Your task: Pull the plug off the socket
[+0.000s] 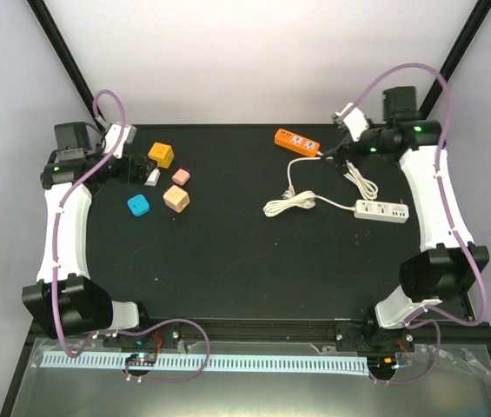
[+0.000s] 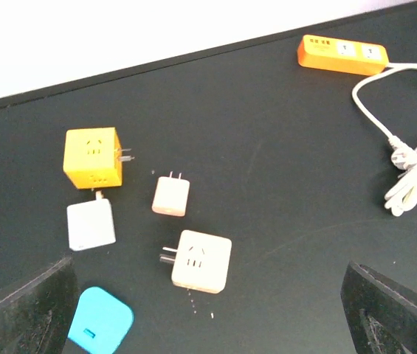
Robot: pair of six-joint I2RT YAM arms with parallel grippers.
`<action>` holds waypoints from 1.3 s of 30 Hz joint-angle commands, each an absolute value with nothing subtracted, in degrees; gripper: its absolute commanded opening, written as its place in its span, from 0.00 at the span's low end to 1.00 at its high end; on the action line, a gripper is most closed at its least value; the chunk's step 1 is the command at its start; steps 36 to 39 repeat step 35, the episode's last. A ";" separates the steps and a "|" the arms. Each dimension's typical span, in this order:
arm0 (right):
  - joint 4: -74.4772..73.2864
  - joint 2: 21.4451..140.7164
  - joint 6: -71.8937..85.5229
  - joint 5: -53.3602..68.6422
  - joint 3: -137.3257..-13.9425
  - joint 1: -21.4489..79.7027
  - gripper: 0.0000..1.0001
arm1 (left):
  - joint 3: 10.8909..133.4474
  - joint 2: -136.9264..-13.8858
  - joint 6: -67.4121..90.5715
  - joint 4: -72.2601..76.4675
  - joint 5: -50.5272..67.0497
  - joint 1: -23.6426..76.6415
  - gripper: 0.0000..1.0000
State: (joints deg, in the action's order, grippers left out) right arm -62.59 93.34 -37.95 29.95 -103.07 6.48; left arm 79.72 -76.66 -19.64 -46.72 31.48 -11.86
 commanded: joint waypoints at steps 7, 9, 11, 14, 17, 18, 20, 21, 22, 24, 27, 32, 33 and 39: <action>-48.30 79.01 -26.43 42.85 -86.68 -11.85 1.00 | 77.18 -74.75 -16.72 -48.55 28.93 -19.09 0.99; -46.09 77.10 -25.75 44.26 -82.00 -15.20 1.00 | 74.63 -73.87 -18.16 -48.72 30.12 -20.13 0.99; -44.35 75.67 -25.83 44.67 -76.82 -17.59 1.00 | 71.40 -71.83 -18.71 -47.73 32.12 -20.88 0.99; -41.63 73.77 -25.90 44.92 -69.79 -19.99 1.00 | 66.19 -69.18 -17.89 -44.82 32.07 -21.14 0.99; -38.92 72.05 -24.87 46.44 -63.46 -21.58 1.00 | 62.44 -67.54 -17.42 -42.75 31.19 -21.25 0.99; -38.25 71.67 -24.31 47.43 -61.75 -21.93 1.00 | 61.74 -67.25 -17.42 -42.46 30.90 -21.19 0.99; -36.61 70.69 -22.69 49.17 -58.48 -22.16 1.00 | 60.56 -66.75 -17.40 -42.30 30.54 -21.18 0.99; -35.73 70.00 -21.96 49.97 -56.79 -22.23 1.00 | 59.83 -66.42 -17.37 -41.93 30.32 -21.18 0.99; -34.54 69.32 -21.06 50.49 -55.40 -22.24 1.00 | 59.09 -66.12 -17.18 -41.35 29.98 -21.19 0.99; -31.65 67.80 -19.43 50.83 -52.43 -22.24 1.00 | 57.81 -65.48 -17.18 -40.33 29.70 -21.18 0.99; -30.46 66.41 -18.71 50.66 -50.82 -22.24 1.00 | 57.08 -65.40 -16.82 -39.66 29.34 -21.19 0.99; -30.27 65.99 -18.81 50.47 -50.67 -22.23 1.00 | 56.79 -65.94 -14.77 -38.63 28.87 -21.18 0.99; -30.04 66.10 -18.73 50.61 -50.44 -22.21 1.00 | 56.78 -65.87 -14.36 -38.42 28.59 -21.18 0.99; -29.96 66.68 -18.63 50.99 -50.27 -22.23 1.00 | 56.58 -65.45 -13.94 -38.14 28.58 -21.18 0.99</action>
